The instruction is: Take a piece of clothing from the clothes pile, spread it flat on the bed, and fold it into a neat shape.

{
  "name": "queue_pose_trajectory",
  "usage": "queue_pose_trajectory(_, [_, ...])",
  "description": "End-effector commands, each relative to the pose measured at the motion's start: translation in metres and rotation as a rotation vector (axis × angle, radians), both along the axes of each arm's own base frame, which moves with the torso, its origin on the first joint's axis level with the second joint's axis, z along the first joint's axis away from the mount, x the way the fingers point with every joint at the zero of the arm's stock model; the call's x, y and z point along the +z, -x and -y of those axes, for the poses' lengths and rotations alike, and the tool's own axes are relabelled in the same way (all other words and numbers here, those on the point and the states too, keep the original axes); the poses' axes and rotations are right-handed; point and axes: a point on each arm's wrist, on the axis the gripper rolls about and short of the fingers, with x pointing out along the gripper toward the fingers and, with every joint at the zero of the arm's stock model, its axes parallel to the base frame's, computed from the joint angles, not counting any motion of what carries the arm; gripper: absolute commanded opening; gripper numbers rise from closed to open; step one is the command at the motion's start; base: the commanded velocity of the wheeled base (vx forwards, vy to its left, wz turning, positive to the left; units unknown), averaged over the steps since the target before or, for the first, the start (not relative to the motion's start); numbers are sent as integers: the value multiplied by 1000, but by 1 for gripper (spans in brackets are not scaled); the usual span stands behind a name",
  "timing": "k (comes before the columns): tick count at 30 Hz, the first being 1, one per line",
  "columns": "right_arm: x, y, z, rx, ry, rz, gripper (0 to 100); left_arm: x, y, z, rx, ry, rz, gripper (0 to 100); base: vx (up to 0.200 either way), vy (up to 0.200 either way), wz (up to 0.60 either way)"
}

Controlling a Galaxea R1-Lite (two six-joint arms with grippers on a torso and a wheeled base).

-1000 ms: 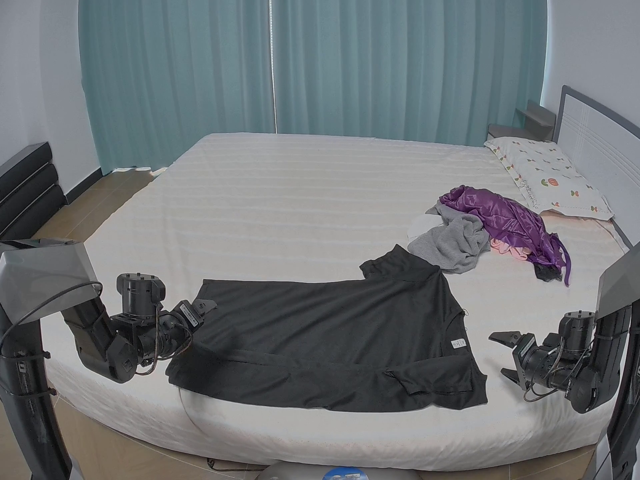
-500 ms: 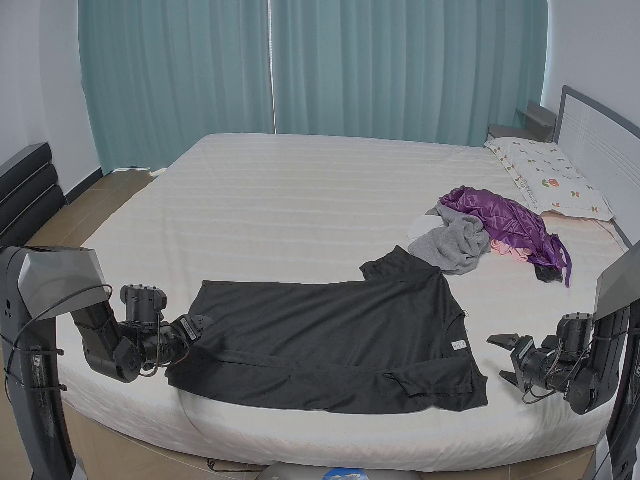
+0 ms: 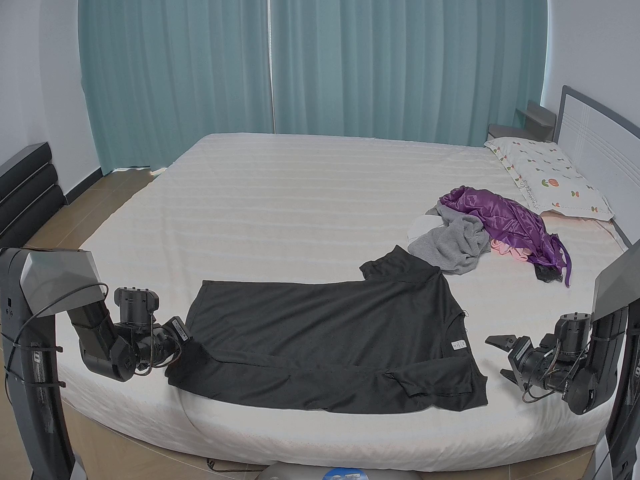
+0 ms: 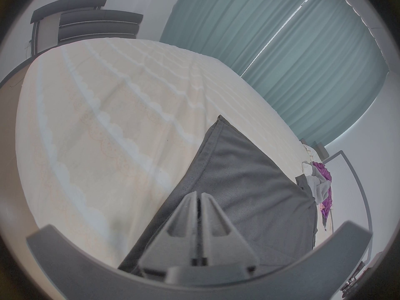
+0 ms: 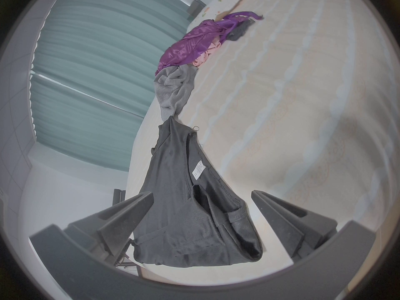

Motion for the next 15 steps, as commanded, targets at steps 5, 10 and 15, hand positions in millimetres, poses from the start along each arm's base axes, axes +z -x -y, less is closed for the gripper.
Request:
queue_pose_trajectory(5, [6,-4,-10,23,45,48,100,2,10,-2,7,0,-18,0,0,0,0])
queue_pose_trajectory(10, [7,-6,-10,34,61,67,100,11,15,-2,8,2,-6,0,0,0,0])
queue_pose_trajectory(15, [9,-14,-10,80,134,122,100,27,23,-2,12,-6,23,0,0,0,0])
